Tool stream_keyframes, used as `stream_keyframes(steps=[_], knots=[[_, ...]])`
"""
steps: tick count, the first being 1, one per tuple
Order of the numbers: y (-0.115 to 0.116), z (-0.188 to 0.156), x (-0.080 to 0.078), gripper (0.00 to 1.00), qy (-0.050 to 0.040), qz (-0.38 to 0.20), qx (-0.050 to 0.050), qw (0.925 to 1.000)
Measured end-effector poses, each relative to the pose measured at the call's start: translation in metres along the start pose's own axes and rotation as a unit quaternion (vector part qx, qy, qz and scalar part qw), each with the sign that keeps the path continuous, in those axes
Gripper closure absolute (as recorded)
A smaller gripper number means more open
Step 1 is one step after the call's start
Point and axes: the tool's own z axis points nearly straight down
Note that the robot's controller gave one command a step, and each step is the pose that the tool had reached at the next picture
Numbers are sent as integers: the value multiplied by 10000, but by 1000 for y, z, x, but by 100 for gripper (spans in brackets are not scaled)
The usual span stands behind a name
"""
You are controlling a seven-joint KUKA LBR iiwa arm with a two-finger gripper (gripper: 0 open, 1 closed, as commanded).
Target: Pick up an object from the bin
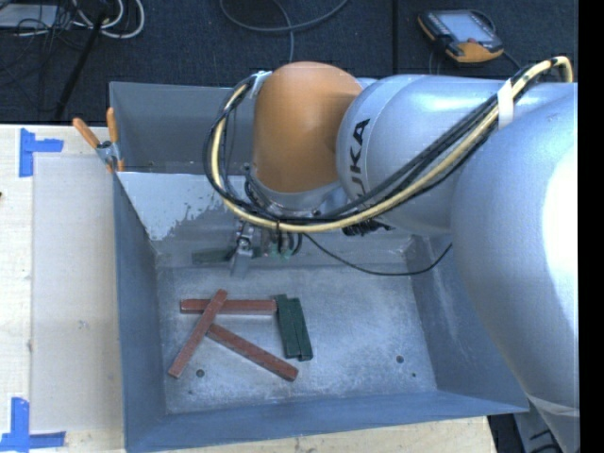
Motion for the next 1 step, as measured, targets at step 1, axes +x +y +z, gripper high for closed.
stream_keyframes(steps=[1], knots=[[0, 0, 0, 100, 0, -4, 1, 10000]])
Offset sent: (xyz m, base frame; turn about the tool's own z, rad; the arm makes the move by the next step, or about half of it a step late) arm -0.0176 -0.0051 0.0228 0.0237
